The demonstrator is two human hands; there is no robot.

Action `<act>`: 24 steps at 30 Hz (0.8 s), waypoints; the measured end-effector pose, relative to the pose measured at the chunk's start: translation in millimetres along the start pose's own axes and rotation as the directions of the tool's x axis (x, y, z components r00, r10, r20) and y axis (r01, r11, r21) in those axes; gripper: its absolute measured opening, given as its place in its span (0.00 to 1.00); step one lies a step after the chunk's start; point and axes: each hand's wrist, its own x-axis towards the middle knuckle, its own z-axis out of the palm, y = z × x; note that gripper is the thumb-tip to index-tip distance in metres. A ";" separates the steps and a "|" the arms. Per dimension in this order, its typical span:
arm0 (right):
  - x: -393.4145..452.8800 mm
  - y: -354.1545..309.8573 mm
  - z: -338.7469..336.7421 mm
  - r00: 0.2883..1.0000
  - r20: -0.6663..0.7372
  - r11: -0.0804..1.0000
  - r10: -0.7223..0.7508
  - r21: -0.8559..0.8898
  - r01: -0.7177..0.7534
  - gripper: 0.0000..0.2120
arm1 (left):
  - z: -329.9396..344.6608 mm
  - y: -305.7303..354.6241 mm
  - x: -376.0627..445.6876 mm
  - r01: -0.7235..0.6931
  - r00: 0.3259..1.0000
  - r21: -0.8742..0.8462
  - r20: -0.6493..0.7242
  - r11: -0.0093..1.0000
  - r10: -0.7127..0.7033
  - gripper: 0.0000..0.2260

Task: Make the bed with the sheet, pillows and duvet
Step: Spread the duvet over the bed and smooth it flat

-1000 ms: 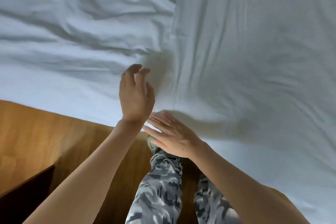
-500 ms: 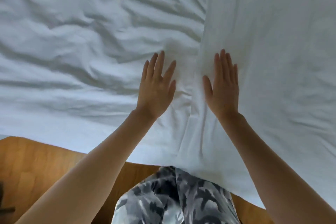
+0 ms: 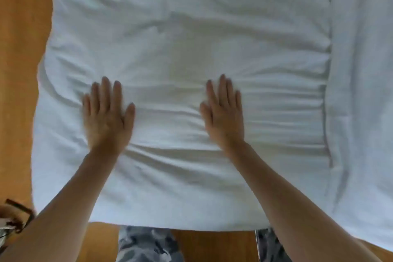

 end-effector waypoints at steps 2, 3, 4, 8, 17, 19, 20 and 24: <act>5.4 -88.4 37.8 0.995 -0.007 0.994 -0.103 0.046 0.103 0.26 | -7.5 -58.8 11.3 0.067 0.998 -0.017 0.007 0.998 -0.067 0.29; 6.2 -133.5 55.7 0.987 -0.019 0.985 -0.157 0.069 0.158 0.25 | -10.2 -83.6 14.8 0.098 0.995 -0.025 0.024 0.995 -0.098 0.29; 5.4 -176.5 72.5 0.977 -0.027 0.973 -0.214 0.088 0.215 0.25 | -11.6 -104.9 15.0 0.123 0.992 -0.039 0.048 0.992 -0.121 0.29; -6.6 -283.9 110.7 0.947 0.038 0.946 -0.318 0.076 0.315 0.22 | -16.6 -154.6 -1.8 0.153 0.979 -0.130 0.155 0.980 -0.133 0.24; -18.5 -183.6 15.5 0.984 -0.059 0.961 -0.169 0.210 0.178 0.22 | -51.2 -108.9 -16.0 -0.204 0.974 -0.253 -0.153 0.946 0.169 0.20; -27.5 -113.6 -13.7 0.987 -0.158 0.993 0.028 0.114 -0.010 0.21 | -47.1 -54.6 -14.0 -0.375 0.925 -0.260 -0.170 0.890 0.340 0.20; -33.0 -77.0 -29.4 0.974 -0.197 0.992 0.117 0.065 -0.106 0.21 | -44.6 -24.1 -13.9 -0.457 0.889 -0.263 -0.154 0.850 0.431 0.20; -50.1 53.8 -85.6 0.907 -0.239 0.927 0.347 -0.058 -0.371 0.24 | -34.0 94.3 -17.2 -0.675 0.733 -0.271 -0.143 0.686 0.665 0.21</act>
